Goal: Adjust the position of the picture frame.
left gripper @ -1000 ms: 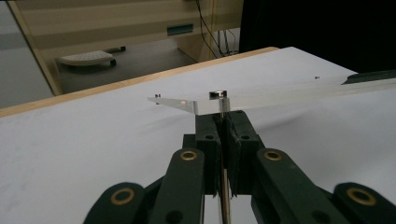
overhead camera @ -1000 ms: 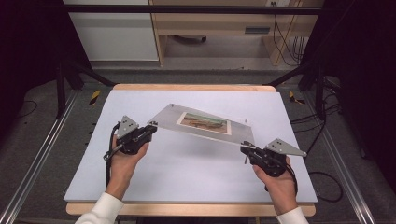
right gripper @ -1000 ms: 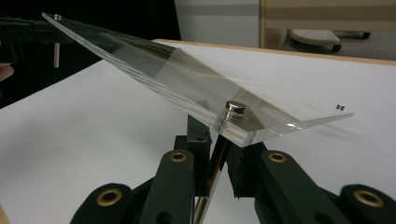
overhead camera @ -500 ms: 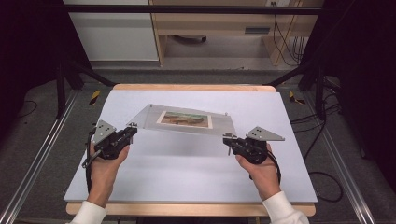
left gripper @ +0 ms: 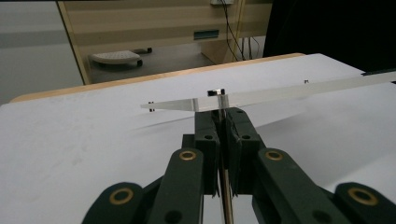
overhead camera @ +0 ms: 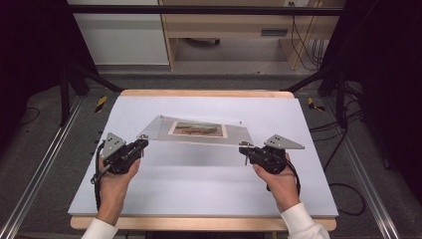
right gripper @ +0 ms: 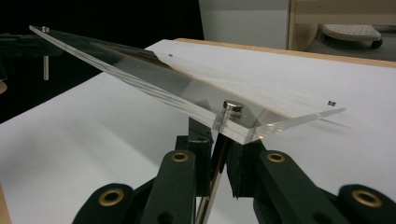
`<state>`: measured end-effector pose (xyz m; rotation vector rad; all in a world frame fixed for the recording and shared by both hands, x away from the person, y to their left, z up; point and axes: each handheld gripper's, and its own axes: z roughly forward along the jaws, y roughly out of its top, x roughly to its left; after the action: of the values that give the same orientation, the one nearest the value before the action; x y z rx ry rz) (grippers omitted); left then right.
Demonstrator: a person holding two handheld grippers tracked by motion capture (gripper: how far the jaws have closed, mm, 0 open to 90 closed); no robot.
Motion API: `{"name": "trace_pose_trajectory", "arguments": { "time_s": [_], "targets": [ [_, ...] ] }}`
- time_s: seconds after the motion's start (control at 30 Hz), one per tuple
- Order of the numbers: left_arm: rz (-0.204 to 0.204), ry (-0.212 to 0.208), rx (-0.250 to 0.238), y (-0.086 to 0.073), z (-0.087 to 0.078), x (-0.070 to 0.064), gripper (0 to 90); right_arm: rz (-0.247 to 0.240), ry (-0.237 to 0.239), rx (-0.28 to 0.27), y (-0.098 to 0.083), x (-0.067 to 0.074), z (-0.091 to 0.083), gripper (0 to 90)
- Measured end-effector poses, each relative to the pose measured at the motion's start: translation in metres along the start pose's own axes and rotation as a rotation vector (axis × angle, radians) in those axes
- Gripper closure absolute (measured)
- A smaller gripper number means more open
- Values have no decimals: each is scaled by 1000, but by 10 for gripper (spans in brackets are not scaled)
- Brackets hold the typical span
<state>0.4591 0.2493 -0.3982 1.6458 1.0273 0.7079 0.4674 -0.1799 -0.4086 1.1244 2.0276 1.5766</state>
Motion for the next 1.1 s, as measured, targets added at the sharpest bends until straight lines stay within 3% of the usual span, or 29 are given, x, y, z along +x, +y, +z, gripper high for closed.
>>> {"name": "trace_pose_trajectory", "arguments": {
  "time_s": [0.57,0.83,0.97,1.1],
  "targets": [
    [-19,-13,24,-22,1,-20,827,20,-19,22,-17,-10,-11,818],
    [26,-42,124,-39,-6,-31,817,15,-33,56,-34,-11,-17,831],
    [8,-85,181,-56,-7,-29,826,-8,-37,121,-52,-8,-16,840],
    [1,-92,198,-64,-6,-29,833,16,-27,143,-61,-9,-15,847]
  ]
}}
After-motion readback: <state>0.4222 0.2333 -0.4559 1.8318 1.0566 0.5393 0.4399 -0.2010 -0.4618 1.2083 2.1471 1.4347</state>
